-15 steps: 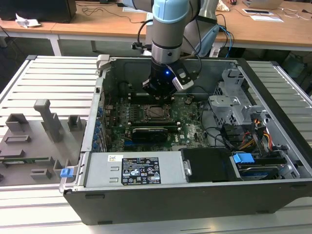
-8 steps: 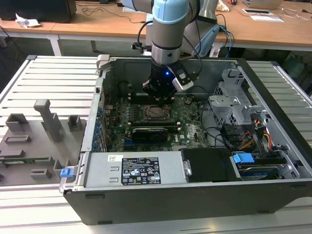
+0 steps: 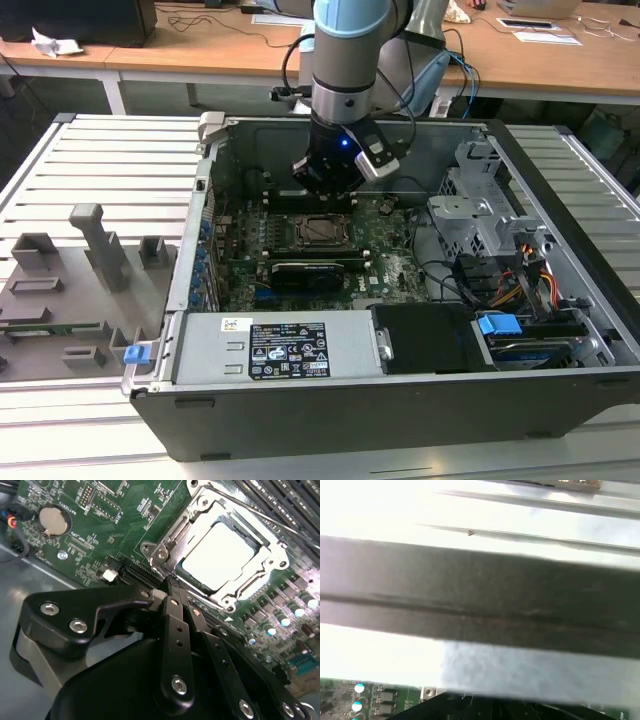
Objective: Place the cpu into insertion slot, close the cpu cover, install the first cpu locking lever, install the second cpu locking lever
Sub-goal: 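Install the first cpu locking lever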
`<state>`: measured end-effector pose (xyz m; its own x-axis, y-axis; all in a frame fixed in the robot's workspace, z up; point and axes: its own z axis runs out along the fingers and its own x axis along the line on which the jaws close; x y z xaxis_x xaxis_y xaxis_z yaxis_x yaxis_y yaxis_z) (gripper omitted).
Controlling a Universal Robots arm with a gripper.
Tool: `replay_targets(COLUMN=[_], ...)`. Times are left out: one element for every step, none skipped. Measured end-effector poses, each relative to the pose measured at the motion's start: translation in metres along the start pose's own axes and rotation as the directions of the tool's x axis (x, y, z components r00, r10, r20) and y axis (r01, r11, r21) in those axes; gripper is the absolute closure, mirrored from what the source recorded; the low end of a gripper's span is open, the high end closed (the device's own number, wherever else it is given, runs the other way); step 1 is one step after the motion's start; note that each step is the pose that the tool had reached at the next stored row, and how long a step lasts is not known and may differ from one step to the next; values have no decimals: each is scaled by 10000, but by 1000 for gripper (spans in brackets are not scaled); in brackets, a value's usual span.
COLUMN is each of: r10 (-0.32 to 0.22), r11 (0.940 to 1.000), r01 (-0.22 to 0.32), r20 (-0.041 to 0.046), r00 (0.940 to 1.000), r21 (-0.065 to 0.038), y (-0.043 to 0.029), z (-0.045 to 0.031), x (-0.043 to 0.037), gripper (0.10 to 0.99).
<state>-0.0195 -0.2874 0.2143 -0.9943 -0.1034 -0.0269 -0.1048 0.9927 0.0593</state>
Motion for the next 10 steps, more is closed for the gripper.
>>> replay_targets(r10=[-2, -1, 1, 1, 0, 0, 0, 1, 1, 0], r11=[10000, 10000, 10000, 10000, 10000, 10000, 10000, 10000, 10000, 10000], r01=[2, 1, -1, -1, 0, 0, 0, -1, -1, 0], r20=[0, 0, 1, 1, 0, 0, 0, 1, 0, 0], r00=[10000, 10000, 10000, 10000, 10000, 10000, 10000, 10000, 10000, 10000], r21=[1, 2, 0, 1, 3, 2, 2, 1, 2, 2], y=[-3, -7, -11, -14, -18, -21, -24, -25, -26, -29], z=[0, 0, 0, 0, -1, -1, -1, -1, -1, -1], x=[0, 0, 1, 2, 2, 2, 3, 3, 3, 3], gripper=[980, 980, 980, 980, 980, 980, 980, 980, 980, 980])
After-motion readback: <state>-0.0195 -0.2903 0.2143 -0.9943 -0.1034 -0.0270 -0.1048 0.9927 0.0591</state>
